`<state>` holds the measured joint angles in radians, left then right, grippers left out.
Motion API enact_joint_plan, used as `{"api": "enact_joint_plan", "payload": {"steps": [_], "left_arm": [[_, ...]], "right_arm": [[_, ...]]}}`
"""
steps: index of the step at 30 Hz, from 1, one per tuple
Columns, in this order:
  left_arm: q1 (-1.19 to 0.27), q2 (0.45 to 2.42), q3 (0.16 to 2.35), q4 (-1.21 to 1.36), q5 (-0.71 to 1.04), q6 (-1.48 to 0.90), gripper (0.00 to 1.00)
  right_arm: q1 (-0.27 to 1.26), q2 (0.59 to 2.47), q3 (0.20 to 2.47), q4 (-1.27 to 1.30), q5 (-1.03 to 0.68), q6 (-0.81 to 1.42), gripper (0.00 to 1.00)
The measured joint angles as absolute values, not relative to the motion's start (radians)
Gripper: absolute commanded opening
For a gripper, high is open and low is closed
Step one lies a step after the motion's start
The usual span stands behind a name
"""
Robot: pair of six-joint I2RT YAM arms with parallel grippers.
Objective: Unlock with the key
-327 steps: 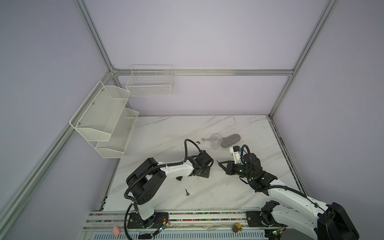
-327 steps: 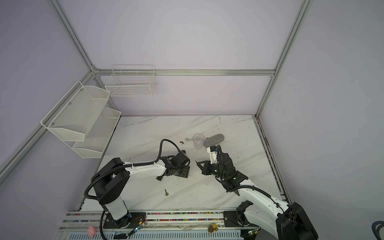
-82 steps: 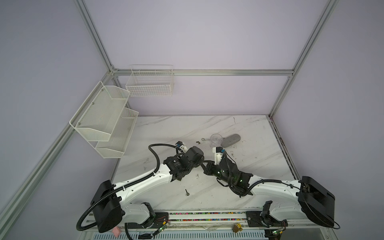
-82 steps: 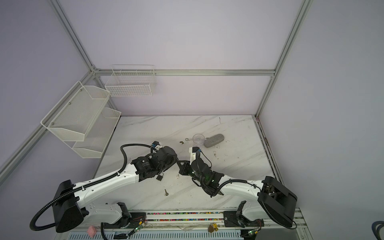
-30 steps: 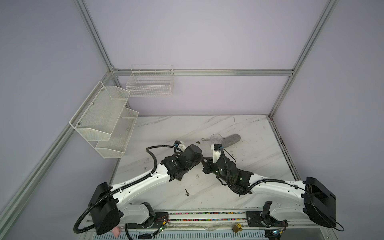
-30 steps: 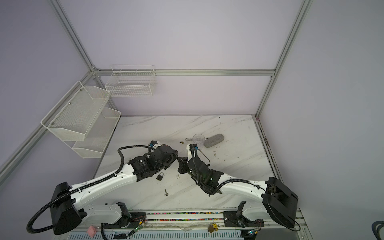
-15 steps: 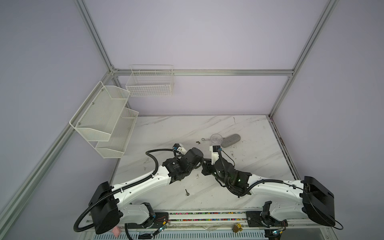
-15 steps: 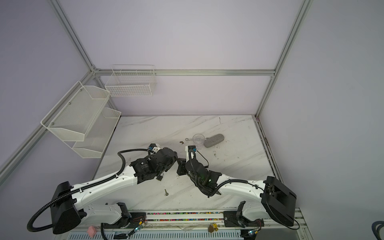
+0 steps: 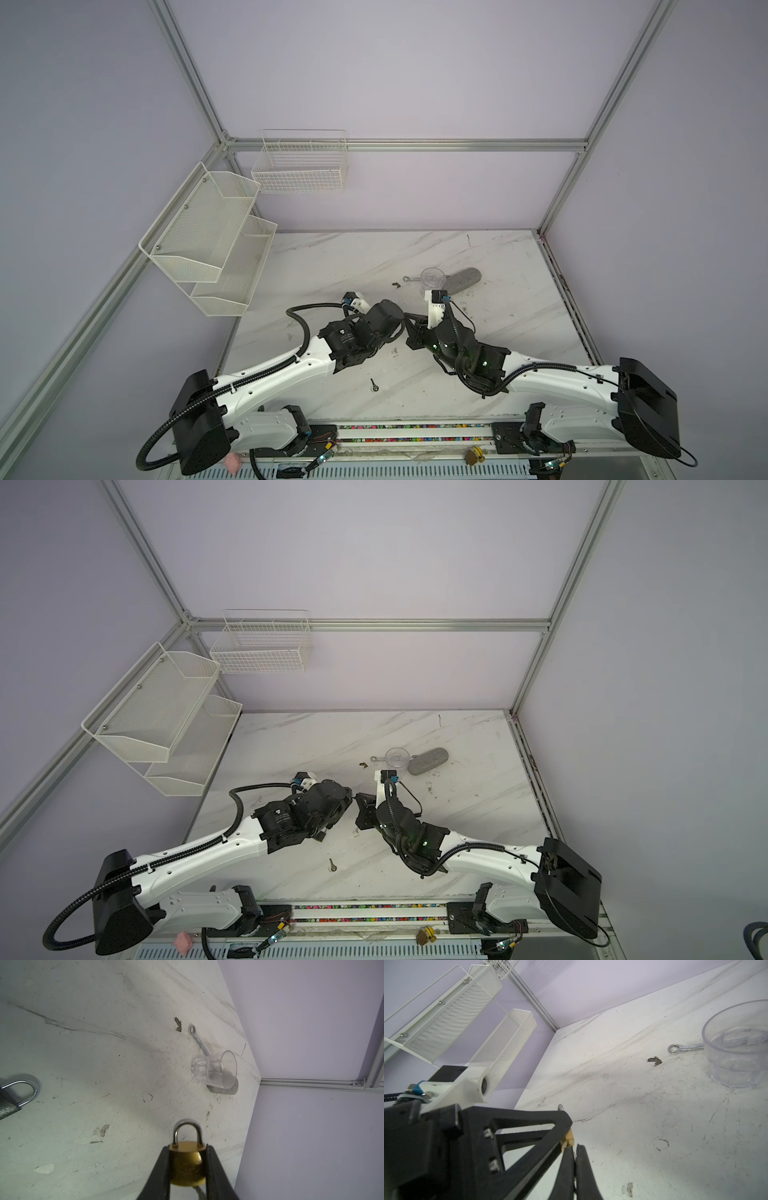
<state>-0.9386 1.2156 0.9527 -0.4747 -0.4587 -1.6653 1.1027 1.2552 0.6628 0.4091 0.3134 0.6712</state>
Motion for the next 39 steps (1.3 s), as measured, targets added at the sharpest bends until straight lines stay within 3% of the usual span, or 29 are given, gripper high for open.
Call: {"api": "enact_joint_plan", "payload": {"steps": [15,26,39], "left_arm": [[-0.900,1.103,0.877,-0.327,-0.447,-1.921,0.00],[-0.900,1.105,0.869,-0.245,-0.442,-1.985,0.00],[-0.900,1.111,0.868,-0.197,-0.439,-2.009,0.00]], "right_arm": [[1.173,1.265,0.591,0.750,0.463,0.539,0.00],[1.174,1.309,0.590,0.900,0.508,0.378,0.00],[1.174,1.343,0.560,0.965,0.520,0.338,0.00]]}}
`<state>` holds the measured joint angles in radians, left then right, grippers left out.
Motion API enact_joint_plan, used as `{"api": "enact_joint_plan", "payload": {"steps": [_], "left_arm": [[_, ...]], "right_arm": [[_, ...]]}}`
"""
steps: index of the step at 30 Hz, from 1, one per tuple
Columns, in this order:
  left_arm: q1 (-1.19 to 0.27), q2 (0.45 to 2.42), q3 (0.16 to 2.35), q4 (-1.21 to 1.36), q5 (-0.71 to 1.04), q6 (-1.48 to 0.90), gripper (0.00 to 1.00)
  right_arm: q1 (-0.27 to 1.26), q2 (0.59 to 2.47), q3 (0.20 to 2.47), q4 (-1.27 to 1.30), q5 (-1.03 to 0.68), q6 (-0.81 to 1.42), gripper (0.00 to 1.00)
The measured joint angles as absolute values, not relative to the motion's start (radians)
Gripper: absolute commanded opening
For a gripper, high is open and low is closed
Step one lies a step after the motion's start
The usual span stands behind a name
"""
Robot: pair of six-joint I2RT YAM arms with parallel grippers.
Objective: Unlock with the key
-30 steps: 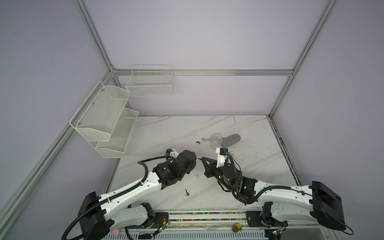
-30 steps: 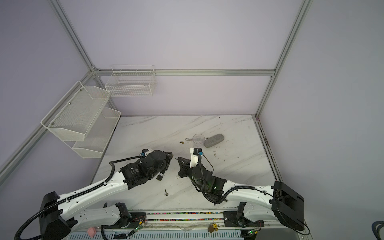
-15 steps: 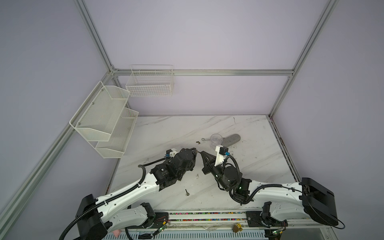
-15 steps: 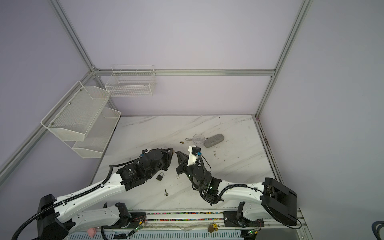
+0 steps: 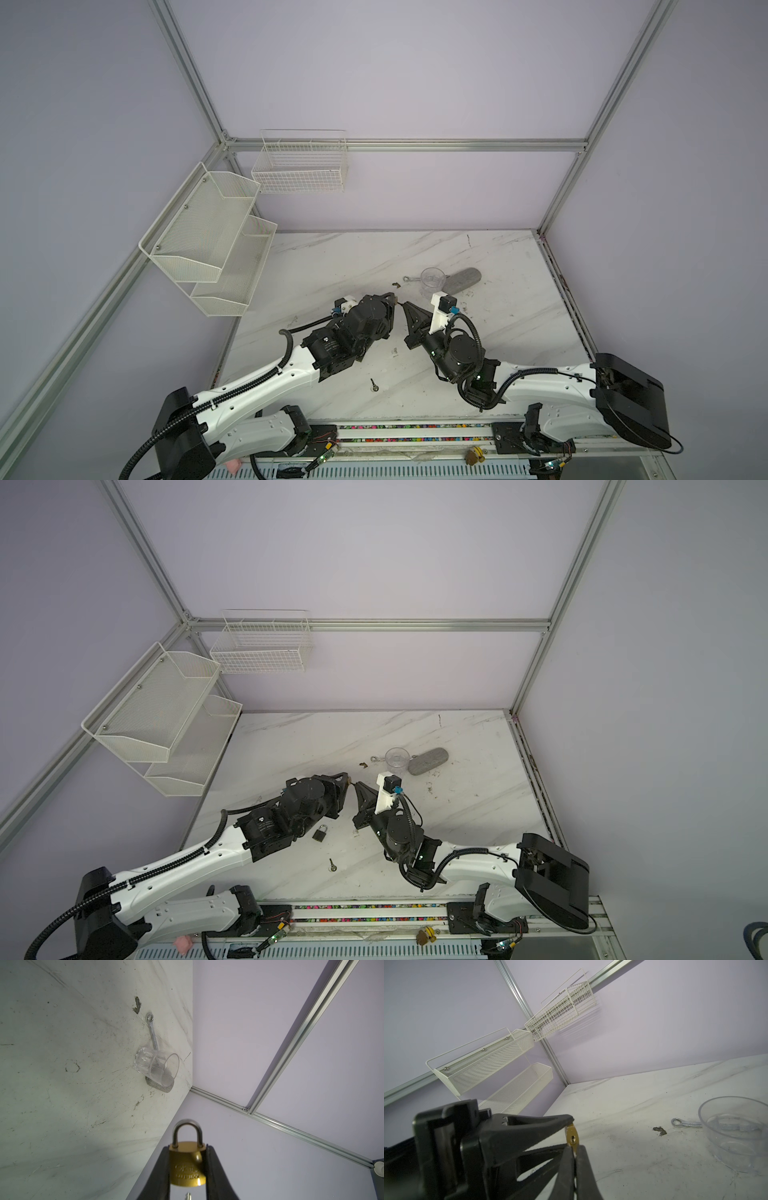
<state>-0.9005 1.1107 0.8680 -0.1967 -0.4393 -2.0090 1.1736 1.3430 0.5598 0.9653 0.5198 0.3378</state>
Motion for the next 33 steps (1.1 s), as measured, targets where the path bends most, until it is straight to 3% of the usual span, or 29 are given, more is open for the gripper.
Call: {"api": "enact_joint_plan", "payload": {"steps": [33], "left_arm": [[-0.899,1.103,0.845,-0.141,-0.414,-2.011,0.00]], "right_arm": [[1.174,1.354,0.561,0.977,0.545,0.281,0.00]]}}
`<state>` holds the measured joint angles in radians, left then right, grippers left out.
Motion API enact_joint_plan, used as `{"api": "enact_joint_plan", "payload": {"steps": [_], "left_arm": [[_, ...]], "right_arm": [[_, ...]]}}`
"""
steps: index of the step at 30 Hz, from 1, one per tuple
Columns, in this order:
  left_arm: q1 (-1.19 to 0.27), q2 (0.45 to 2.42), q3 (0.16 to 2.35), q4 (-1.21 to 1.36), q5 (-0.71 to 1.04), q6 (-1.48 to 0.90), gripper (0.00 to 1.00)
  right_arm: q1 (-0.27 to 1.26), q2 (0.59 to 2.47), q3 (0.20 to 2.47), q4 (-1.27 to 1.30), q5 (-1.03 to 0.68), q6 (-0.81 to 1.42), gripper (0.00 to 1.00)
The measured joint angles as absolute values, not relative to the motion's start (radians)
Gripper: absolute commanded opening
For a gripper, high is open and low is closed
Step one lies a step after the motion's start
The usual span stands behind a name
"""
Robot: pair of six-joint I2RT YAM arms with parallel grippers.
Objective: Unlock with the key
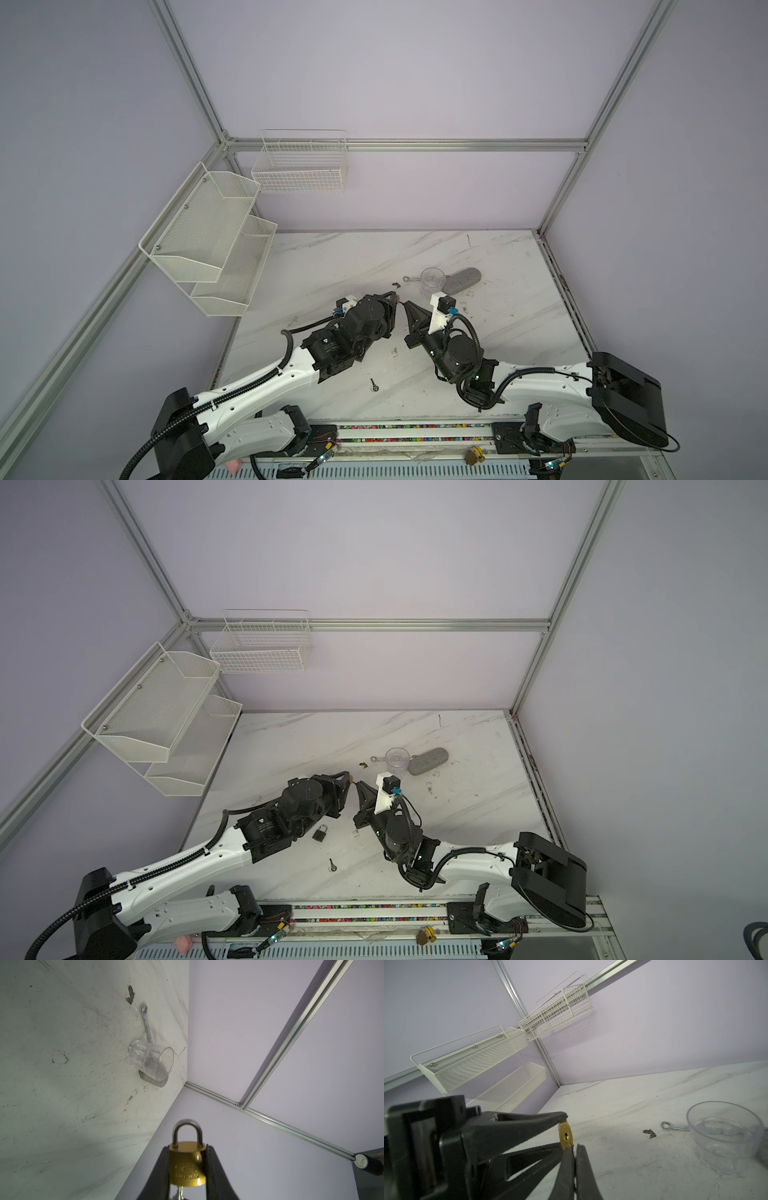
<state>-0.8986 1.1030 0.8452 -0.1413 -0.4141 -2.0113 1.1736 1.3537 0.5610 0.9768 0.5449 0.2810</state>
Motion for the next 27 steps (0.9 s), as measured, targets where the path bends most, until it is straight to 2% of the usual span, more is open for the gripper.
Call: {"api": "enact_joint_plan", "payload": {"steps": [27], "left_arm": [[-0.897,1.100,0.845,-0.113,-0.385,-1.949,0.00]], "right_arm": [[1.167,1.358,0.574,1.004,0.530,0.218,0.00]]}}
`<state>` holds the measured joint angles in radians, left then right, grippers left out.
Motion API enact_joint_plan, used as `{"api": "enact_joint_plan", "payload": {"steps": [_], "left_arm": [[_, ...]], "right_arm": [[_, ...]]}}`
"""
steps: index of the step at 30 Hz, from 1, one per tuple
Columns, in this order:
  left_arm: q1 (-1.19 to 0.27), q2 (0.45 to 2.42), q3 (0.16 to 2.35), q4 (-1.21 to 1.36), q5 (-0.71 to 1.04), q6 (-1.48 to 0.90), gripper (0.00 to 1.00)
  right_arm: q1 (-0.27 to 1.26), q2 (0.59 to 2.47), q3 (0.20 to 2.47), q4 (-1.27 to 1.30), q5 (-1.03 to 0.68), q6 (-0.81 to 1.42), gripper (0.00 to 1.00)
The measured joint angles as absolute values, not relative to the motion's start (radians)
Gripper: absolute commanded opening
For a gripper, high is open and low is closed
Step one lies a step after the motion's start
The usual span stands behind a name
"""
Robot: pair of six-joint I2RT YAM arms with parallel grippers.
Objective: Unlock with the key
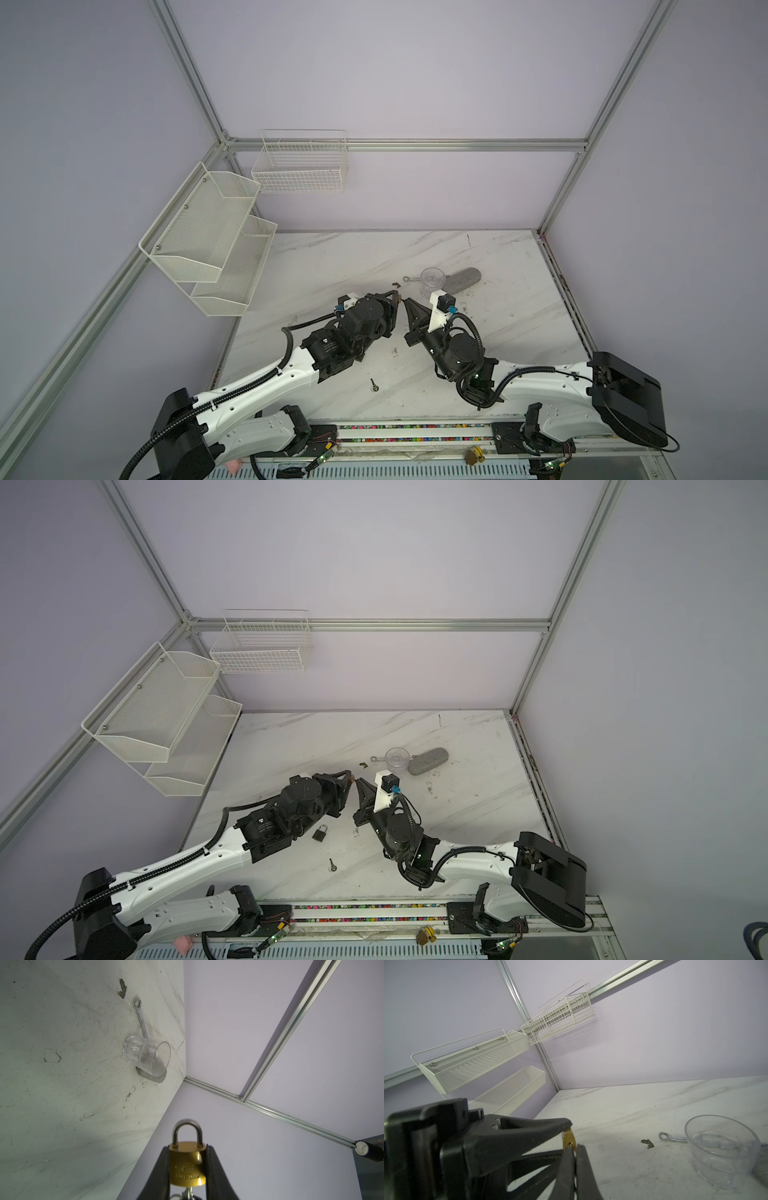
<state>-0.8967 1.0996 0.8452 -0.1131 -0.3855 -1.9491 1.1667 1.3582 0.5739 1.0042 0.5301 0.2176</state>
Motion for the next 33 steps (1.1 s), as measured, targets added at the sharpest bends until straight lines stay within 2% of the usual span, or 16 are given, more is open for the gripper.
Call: {"api": "enact_joint_plan", "payload": {"steps": [12,28,33], "left_arm": [[-0.897,1.065,0.846,-0.106,-0.334,-1.858,0.00],[-0.908,1.066,0.847,-0.117,-0.352,-1.821,0.00],[-0.910,1.066,0.849,-0.106,-0.367,-1.790,0.00]], "right_arm": [[1.167,1.319,0.564,1.010,0.499,0.117,0.00],[1.161,1.395,0.577,1.090,0.489,0.100,0.00],[1.132,1.400,0.577,1.109,0.433,0.144,0.00]]}}
